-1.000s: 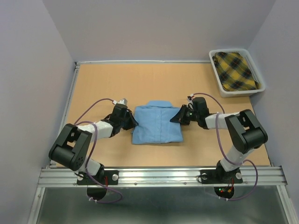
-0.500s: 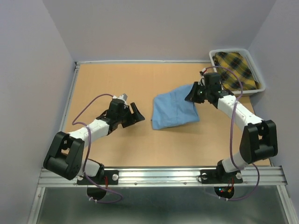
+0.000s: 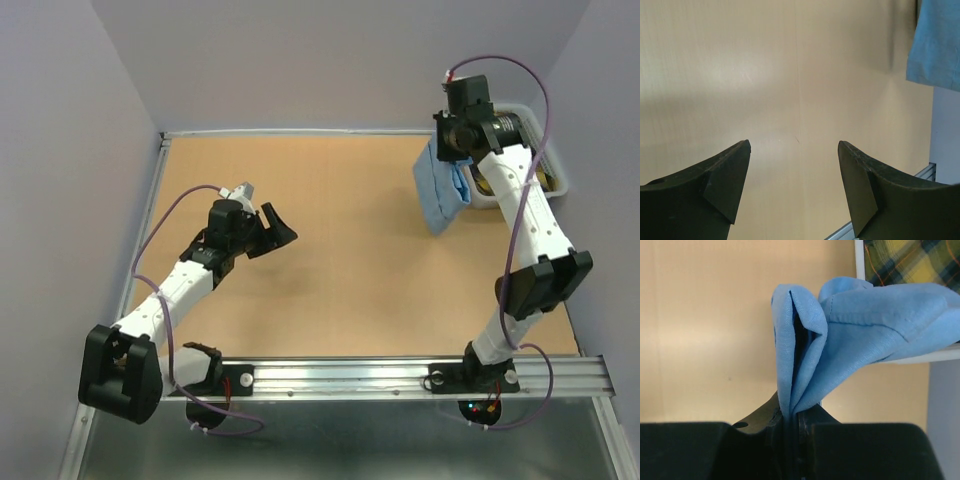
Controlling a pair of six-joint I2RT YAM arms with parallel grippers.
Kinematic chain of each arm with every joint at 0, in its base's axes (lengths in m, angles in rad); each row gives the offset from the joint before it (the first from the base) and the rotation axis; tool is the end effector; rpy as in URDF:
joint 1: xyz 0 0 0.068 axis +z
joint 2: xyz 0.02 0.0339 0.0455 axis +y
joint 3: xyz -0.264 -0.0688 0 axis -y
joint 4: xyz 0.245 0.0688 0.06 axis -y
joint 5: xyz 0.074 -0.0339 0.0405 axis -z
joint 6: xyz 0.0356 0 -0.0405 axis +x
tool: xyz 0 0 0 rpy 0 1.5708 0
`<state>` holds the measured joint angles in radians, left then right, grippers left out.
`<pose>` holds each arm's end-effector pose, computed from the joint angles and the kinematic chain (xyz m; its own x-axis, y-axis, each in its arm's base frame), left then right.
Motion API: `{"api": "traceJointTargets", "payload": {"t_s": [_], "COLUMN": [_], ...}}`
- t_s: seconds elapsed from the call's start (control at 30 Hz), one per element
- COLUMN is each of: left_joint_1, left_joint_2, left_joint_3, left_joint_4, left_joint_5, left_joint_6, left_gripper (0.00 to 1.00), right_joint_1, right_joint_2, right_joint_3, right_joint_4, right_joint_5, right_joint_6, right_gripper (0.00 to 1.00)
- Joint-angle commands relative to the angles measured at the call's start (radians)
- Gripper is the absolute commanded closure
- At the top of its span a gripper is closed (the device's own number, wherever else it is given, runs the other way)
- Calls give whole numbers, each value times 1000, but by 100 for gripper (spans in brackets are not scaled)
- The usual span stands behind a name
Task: Fold and stack the long sleeve shirts
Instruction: Fold the shirt
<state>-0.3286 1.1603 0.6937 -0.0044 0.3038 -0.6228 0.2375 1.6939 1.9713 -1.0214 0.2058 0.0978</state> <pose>0.2395 -0.0929 0.2499 -0.6757 -0.3577 -0.6446 0.2045 0.7491 -0.6301 0.3435 0.0757 0.4266 -0.6633 -0.0622 -0.7458 -0.0195 0.9976 -0.0659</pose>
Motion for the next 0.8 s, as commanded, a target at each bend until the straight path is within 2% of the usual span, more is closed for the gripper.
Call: {"api": "traceJointTargets", "payload": {"t_s": [0.0, 0.07, 0.2, 0.33, 0.43, 0.63, 0.7, 0.77], "left_joint_1": [8, 10, 13, 16, 17, 19, 19, 19], "left_joint_2": [-70, -96, -139, -188, -227, -289, -298, -307], "left_joint_3": [-29, -39, -83, -126, -158, -206, -215, -220], "left_joint_4": [-39, -57, -74, -77, -80, -83, -85, -89], "left_joint_5": [26, 24, 26, 21, 15, -5, -9, -12], "left_joint_6": [31, 35, 32, 12, -3, -34, -40, -46], "left_gripper": [18, 18, 18, 18, 18, 18, 18, 18], "right_joint_1": [136, 184, 394, 545, 647, 737, 744, 749], "right_joint_2": [119, 171, 318, 511, 598, 728, 736, 730], "right_joint_3": [135, 130, 104, 89, 93, 109, 116, 126], "right_joint_4": [-230, -261, -338, -367, -367, -365, -359, -339], "right_joint_5": [220, 280, 481, 511, 511, 449, 438, 402], "right_joint_6": [-89, -61, 57, 189, 232, 339, 359, 356], "right_gripper": [99, 99, 99, 99, 98, 81, 71, 54]}}
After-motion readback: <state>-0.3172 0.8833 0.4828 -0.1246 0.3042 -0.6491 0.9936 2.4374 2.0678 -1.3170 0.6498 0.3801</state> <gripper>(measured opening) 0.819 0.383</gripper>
